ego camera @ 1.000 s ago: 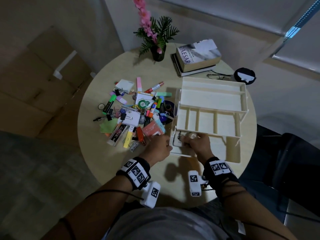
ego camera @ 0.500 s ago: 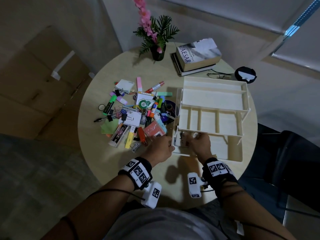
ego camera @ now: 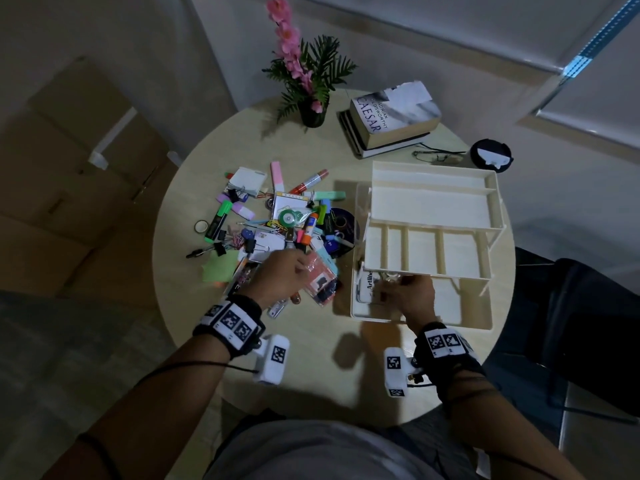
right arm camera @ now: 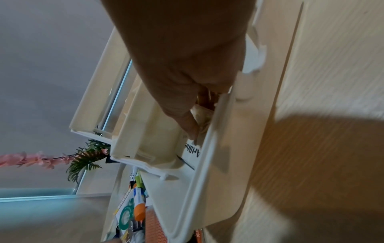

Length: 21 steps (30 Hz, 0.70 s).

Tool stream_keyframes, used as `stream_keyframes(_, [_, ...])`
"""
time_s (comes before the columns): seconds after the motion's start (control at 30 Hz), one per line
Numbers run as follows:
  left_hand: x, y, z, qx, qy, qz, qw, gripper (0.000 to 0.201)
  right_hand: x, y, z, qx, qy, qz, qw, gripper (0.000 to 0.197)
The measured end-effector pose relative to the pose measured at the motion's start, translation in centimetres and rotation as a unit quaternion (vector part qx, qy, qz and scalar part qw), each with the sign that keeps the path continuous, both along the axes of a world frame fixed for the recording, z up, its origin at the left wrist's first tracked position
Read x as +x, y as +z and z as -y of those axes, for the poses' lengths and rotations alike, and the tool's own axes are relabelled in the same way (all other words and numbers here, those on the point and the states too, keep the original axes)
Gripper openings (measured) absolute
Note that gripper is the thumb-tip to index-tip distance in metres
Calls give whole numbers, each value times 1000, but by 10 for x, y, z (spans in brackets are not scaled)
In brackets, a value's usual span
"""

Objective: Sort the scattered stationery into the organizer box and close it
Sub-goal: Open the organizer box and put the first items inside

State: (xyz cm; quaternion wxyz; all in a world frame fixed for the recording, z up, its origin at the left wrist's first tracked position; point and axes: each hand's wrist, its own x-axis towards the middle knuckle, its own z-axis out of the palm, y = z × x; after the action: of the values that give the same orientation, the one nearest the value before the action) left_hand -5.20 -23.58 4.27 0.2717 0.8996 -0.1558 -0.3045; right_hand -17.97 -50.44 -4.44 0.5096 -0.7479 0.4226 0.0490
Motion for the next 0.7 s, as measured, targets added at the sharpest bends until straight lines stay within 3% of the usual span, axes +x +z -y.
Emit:
stream_keyframes(0.13, [42,-4,-21,37,64,56,996,14,4,3,-7,-29,-1,0,1000,38])
stream_keyframes(0.27, [77,-9,-26,78,92,104,987,20,6,4,-13,-25,44,4,999,30])
stream_keyframes(0.43, [103,-21,-8,69,33,137,988,36,2,1,-9,-14,58,0,998,21])
stream_keyframes(0.57, [113,-32,10,88,-25,177,980,49,-4,4,-9,-55,84,-23,995,13])
stream_keyframes(0.7, [115,-36,20,132,-30,207,969,45,-8,7,-15,-77,61,-22,995,24])
